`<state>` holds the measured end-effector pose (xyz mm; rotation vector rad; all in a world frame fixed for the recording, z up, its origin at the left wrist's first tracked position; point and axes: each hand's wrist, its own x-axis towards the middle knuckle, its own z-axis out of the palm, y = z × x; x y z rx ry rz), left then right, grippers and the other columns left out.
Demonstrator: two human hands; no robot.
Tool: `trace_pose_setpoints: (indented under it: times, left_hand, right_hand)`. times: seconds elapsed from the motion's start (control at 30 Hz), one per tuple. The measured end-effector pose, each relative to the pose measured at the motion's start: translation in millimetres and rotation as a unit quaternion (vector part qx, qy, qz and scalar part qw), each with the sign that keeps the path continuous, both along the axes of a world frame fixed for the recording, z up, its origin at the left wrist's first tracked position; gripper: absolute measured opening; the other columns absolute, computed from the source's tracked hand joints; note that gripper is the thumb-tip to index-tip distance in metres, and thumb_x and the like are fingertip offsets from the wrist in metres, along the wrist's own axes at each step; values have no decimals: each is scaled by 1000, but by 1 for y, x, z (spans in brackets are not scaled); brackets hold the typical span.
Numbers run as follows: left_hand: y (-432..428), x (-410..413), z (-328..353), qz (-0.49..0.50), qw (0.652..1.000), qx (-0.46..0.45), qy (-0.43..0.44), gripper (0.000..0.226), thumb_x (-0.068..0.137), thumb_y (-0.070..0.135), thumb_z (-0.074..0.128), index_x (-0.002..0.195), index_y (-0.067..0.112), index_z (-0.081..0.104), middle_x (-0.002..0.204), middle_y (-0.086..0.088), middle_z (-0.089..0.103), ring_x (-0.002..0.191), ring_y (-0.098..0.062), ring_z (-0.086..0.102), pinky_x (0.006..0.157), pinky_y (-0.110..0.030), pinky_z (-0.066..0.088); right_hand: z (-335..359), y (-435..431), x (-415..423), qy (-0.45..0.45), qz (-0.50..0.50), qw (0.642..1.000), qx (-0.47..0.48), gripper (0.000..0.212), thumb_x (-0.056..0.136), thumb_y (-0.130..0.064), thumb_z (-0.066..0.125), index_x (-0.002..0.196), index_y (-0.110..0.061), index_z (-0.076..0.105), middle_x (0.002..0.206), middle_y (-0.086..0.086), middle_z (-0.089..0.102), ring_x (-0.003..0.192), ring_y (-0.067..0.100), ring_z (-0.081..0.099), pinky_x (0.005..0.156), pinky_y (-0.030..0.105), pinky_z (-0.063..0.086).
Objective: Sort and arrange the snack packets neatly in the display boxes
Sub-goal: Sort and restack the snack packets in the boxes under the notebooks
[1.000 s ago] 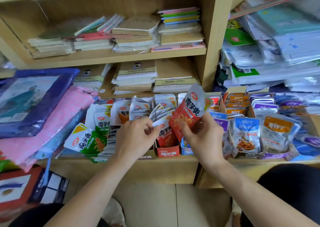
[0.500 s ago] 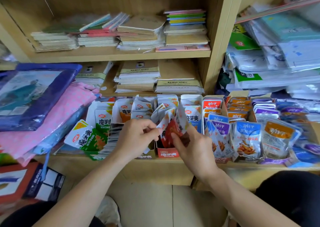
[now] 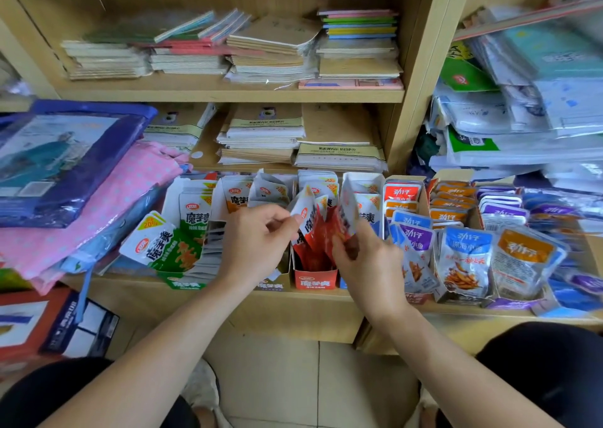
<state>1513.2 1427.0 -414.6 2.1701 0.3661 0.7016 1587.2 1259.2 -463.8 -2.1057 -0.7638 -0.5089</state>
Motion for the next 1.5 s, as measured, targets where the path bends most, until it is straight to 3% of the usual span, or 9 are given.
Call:
trace_pose_setpoints:
  times: [0.27,0.43,0.6,0.7,0.87,1.13,1.3,1.43,1.5]
  left_hand:
    - [4,3,-9,-105,978,107,143,24,94,26,67,71,23,74,55,19,61,47,-10,53,47,-27,36]
    - [15,-1,3,-179,958,108,194,23,99,25,60,83,28,76,69,20,67,58,-13,60,59,-39,52]
    - [42,-11,16,-87,981,101,144,28,97,22,62,119,36,72,85,26,71,70,-13,69,69,-41,59]
    - [66,-16,22,-30,985,111,125,29,94,24,65,118,38,72,94,27,69,88,0,66,86,-41,57]
    - [86,-31,26,-200,926,141,288,61,70,72,71,125,46,65,127,26,57,123,2,45,105,-36,42]
    - [82,-36,5,-246,925,159,241,26,71,59,82,90,41,78,95,24,69,98,0,60,91,-41,50]
    - [82,-24,1,-138,960,193,148,56,80,67,60,128,39,65,123,23,59,120,-5,48,101,-36,42]
    - [77,-4,1,-78,927,298,213,84,82,69,46,157,32,30,156,13,36,139,-16,23,108,-44,28]
    - [75,3,-3,-92,919,308,230,76,82,68,45,150,34,43,146,12,49,136,-15,28,101,-41,25]
  right_hand:
    - [-8,-2,-5,117,105,981,-111,36,92,-36,69,116,-10,62,79,-1,66,71,21,63,67,43,55]
    - [8,-6,-8,-16,71,993,-92,74,88,-22,76,152,-16,39,117,1,56,91,10,52,75,21,44]
    - [4,-1,1,-123,84,970,-192,67,92,-19,68,153,-24,39,154,0,44,137,33,38,96,48,42]
    - [-3,3,3,-96,89,968,-212,55,92,-25,66,144,-25,49,149,-2,51,140,32,36,98,53,42]
    - [6,6,-2,-87,40,977,-193,52,84,-45,70,130,-24,60,134,3,52,125,30,41,97,50,36]
    - [14,33,0,-138,162,945,-248,64,89,-41,64,148,-23,46,161,-3,32,147,33,26,111,52,22]
    - [16,44,6,-139,160,940,-265,46,87,-41,66,129,-22,62,143,-3,52,130,31,45,98,48,31]
    - [18,39,11,-142,118,964,-193,18,86,-33,71,98,-19,69,104,-4,60,103,25,53,85,42,34]
    - [19,34,14,-135,97,972,-164,13,86,-30,73,87,-18,69,95,-4,60,97,24,54,81,42,36]
